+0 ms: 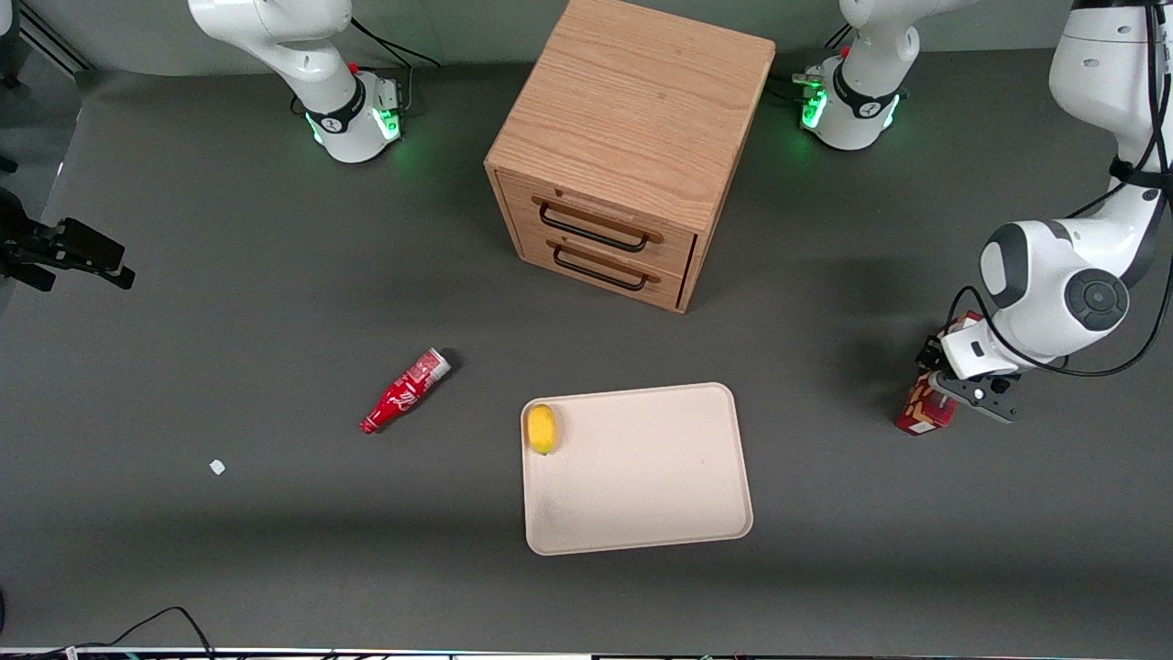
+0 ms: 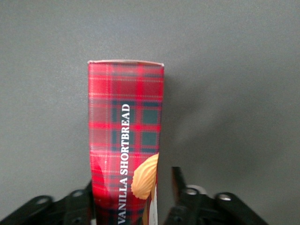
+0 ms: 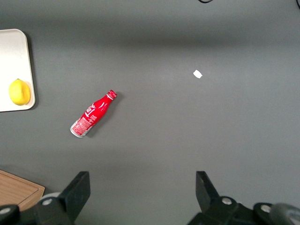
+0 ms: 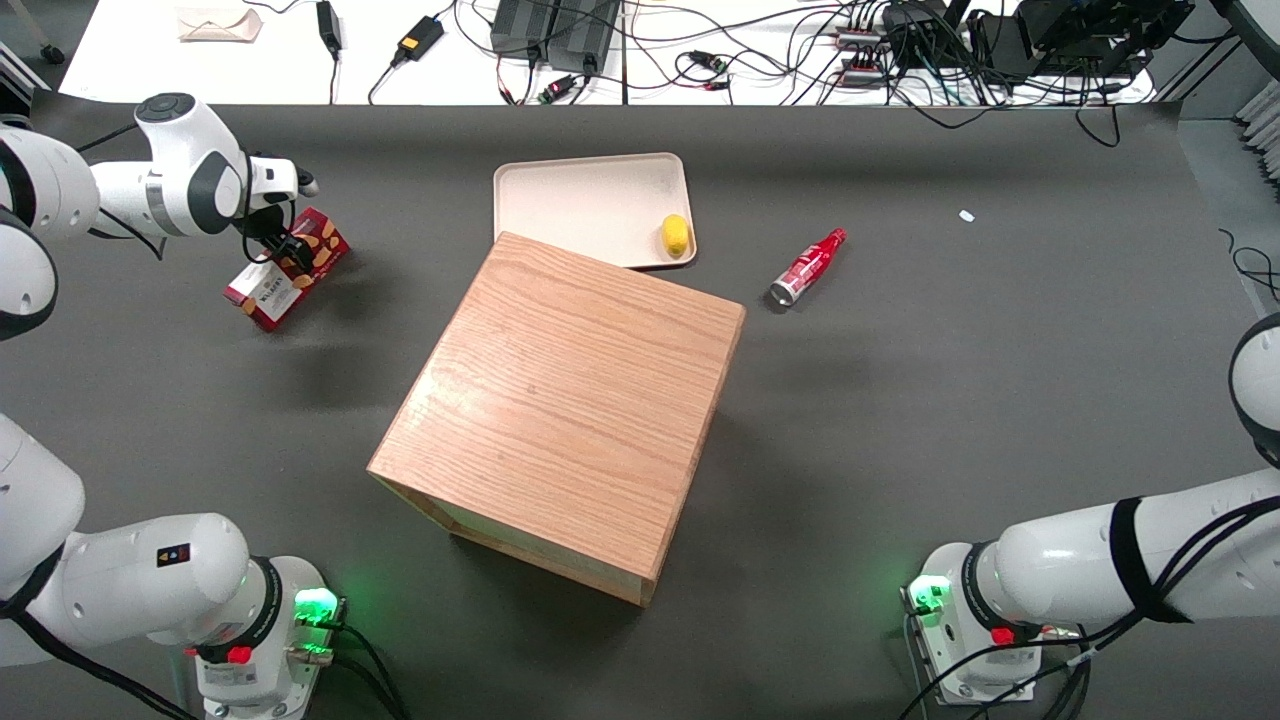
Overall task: Place red cookie box on tray
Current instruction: 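Close the left gripper on the shortbread box and lift it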
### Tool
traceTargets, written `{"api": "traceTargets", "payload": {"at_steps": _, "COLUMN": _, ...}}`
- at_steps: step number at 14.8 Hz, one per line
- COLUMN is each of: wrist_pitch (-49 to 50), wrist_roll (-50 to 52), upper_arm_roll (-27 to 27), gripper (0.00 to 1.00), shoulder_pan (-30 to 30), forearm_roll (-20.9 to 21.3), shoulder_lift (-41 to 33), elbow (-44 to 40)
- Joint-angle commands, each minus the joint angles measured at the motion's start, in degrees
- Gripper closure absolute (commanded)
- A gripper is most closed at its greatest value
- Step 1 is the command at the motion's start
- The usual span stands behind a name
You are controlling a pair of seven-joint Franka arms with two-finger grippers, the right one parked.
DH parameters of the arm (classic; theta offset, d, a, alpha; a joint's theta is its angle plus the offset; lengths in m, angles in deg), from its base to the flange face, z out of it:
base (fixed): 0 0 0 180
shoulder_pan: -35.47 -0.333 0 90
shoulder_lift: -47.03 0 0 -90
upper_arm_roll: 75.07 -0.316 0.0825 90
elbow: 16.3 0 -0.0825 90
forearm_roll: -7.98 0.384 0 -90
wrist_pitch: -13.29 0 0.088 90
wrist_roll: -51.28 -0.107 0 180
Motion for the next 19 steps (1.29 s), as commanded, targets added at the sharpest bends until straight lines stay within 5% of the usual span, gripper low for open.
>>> {"api": "traceTargets", "payload": {"at_steps": 1, "wrist_pitch": -0.10, "wrist_roll": -0.41, "upper_arm_roll": -0.78, "gripper": 1.00, "shoulder_pan": 1.18, "forearm_roll": 0.64, "shoulder_lift": -0.71, "elbow": 0.71}}
{"api": "traceTargets", "payload": {"at_steps": 8, "wrist_pitch": 8.05, "wrist_roll": 1.87, "upper_arm_roll": -0.69, "gripper": 1.00, "shoulder_pan": 1.10, "forearm_roll": -0.06, "shoulder_lift": -4.13, "elbow": -3.14}}
{"api": "traceTargets", "payload": {"at_steps": 13, "wrist_pitch": 26.41, "wrist_roll": 7.31, "upper_arm_roll": 1.76, "gripper": 1.00, "shoulder_pan": 1.18, "forearm_roll": -0.67, "shoulder_lift": -7.39, "elbow": -15.17}}
{"api": "traceTargets", "payload": {"at_steps": 19, "wrist_pitch": 44.18, "wrist_roll": 25.22, "upper_arm_roll": 8.62, "gripper": 1.00, "shoulder_pan": 2.85, "forearm_roll": -4.10, "shoulder_lift": -6.17, "elbow": -33.01}}
